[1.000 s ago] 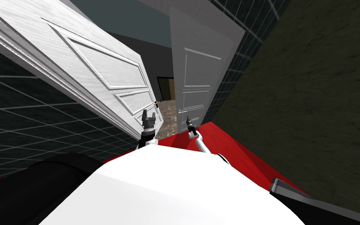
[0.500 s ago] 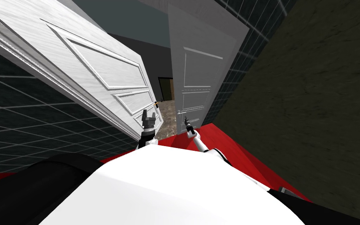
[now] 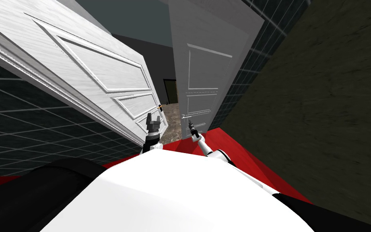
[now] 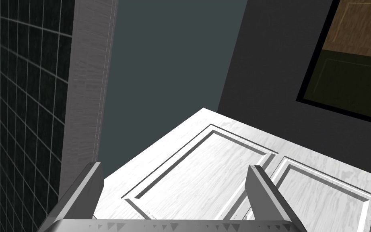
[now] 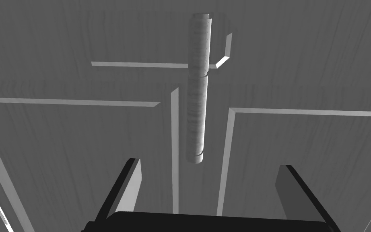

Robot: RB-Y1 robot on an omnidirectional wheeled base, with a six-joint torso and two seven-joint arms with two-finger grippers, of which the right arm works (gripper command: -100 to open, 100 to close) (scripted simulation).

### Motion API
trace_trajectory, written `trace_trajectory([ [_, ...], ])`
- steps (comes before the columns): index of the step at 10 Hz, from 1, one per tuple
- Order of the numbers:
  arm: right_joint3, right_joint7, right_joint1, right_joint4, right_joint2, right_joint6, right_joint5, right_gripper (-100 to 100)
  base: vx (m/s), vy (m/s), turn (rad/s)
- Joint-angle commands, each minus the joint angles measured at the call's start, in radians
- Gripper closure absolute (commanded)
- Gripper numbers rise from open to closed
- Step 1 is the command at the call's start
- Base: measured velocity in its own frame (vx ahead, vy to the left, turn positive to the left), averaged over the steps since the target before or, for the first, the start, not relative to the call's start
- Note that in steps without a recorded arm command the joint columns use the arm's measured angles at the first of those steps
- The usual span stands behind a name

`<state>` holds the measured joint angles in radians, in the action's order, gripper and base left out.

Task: Push the door open

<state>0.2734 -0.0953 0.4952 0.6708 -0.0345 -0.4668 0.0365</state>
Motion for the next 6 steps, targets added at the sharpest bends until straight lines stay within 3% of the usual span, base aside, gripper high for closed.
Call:
trace_trajectory([
  [1,-0.002,0.001,0.000,-0.002,0.030,-0.001,0.001,-100,0.096,0.029,0.022],
  [2,-0.002,0.001,0.000,-0.002,0.030,-0.001,0.001,-100,0.105,0.039,0.007],
  [4,-0.007,0.003,-0.001,-0.004,0.056,-0.004,0.002,-100,0.159,0.070,0.024],
  [6,-0.011,0.005,-0.002,-0.007,0.054,-0.006,0.003,-100,0.207,0.089,0.025],
])
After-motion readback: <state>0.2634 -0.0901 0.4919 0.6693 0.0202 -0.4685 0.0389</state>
